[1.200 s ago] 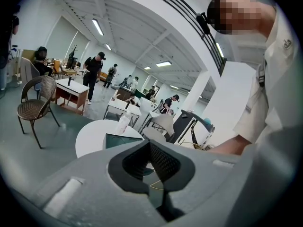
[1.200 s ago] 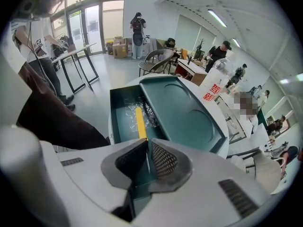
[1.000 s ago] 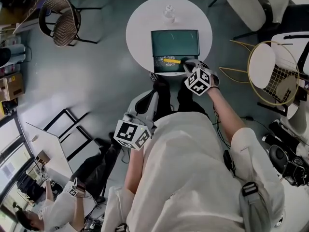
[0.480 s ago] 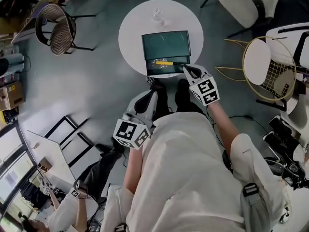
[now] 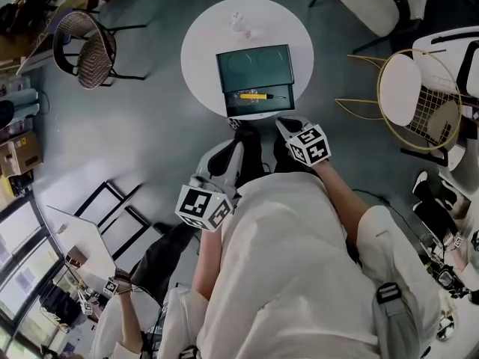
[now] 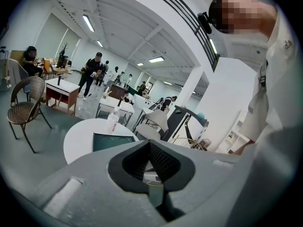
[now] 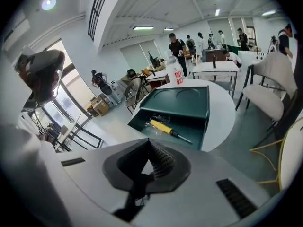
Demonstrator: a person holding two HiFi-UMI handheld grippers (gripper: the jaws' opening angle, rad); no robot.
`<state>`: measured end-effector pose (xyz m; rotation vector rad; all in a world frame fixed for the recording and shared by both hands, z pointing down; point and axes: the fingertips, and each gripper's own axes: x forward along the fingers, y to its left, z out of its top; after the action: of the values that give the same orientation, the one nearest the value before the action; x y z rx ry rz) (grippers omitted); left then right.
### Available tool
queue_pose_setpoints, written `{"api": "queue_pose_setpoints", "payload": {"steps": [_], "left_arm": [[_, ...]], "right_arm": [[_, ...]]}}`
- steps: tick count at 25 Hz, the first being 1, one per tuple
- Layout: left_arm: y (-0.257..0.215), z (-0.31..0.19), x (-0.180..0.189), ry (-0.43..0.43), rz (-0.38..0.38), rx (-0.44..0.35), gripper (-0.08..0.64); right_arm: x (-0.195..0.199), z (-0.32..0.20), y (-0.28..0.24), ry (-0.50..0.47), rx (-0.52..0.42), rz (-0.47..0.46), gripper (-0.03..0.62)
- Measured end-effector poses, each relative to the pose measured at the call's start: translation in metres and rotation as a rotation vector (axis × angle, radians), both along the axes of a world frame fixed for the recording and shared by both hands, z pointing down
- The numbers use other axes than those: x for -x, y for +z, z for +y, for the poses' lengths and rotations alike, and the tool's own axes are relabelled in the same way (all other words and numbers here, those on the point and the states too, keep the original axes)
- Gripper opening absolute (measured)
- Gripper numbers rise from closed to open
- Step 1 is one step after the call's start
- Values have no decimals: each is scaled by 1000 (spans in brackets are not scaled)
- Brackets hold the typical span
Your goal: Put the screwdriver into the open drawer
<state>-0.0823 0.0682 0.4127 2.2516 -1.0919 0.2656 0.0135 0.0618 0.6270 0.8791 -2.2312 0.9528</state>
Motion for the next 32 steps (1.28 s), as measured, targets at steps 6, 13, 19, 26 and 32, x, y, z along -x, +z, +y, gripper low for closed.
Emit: {"api": "queue_pose_setpoints", "payload": {"steps": [6, 13, 19, 26, 32], "left_arm": [[6, 4, 10, -3, -6, 25, 12], [21, 2, 16, 4, -5, 73, 12], [25, 1, 21, 5, -9, 89, 12], [26, 0, 31, -4, -20, 94, 11], [27, -3, 34, -5, -24, 103, 12]], "right_arm": [[18, 15, 39, -43, 109, 42, 8], [37, 8, 67, 147, 278, -73, 8], [46, 15, 88, 238, 363, -75, 75], [46, 2, 99, 275, 375, -64, 86], [50, -8, 102, 276, 379, -48, 89]]}}
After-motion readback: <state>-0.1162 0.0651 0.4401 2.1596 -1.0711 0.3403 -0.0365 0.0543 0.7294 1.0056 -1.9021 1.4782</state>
